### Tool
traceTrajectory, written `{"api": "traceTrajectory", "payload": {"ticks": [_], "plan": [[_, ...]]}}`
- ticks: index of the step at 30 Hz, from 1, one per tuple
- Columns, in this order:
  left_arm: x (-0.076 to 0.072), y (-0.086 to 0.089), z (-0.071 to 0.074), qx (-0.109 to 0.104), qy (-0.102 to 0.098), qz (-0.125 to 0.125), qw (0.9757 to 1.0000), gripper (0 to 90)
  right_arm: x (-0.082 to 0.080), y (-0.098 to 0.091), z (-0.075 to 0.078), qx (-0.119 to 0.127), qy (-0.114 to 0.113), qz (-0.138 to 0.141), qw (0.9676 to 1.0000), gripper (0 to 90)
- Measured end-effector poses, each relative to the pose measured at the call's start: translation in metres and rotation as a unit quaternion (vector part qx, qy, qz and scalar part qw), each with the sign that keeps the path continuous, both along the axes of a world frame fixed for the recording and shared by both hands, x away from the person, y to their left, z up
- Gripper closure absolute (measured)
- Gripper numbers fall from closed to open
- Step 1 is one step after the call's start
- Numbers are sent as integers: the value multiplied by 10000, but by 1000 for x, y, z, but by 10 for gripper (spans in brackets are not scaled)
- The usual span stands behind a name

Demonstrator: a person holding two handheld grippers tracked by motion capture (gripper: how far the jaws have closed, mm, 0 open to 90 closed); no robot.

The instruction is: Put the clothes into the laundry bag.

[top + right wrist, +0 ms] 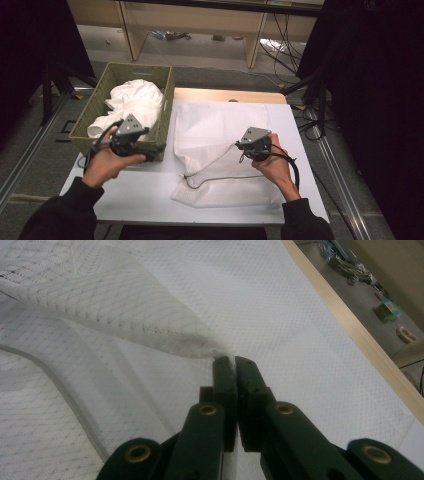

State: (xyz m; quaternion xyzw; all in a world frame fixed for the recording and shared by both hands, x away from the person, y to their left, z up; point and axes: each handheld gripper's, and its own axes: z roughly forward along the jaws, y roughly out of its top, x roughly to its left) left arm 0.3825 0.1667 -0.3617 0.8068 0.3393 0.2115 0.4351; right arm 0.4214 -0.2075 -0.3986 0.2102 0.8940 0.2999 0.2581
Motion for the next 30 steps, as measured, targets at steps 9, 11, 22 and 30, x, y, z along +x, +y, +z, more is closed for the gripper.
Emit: {"api": "traceTrajectory", "payload": {"ticks": [9, 11, 22, 30], "plan": [[93, 42, 14, 736, 292, 956, 9923, 194, 1, 0, 0, -22, -18, 61, 10000, 895], [115, 52, 6, 583, 508, 1202, 9897, 192, 0, 0, 0, -21, -40, 54, 10000, 894], [176, 63, -49, 605, 1507, 1280, 9784, 166, 1, 0, -5, -33, 99, -8, 9999, 894], [186, 33, -74, 1127, 1718, 1190, 9714, 0, 2, 0, -5, -113, 108, 95, 9998, 894]]}}
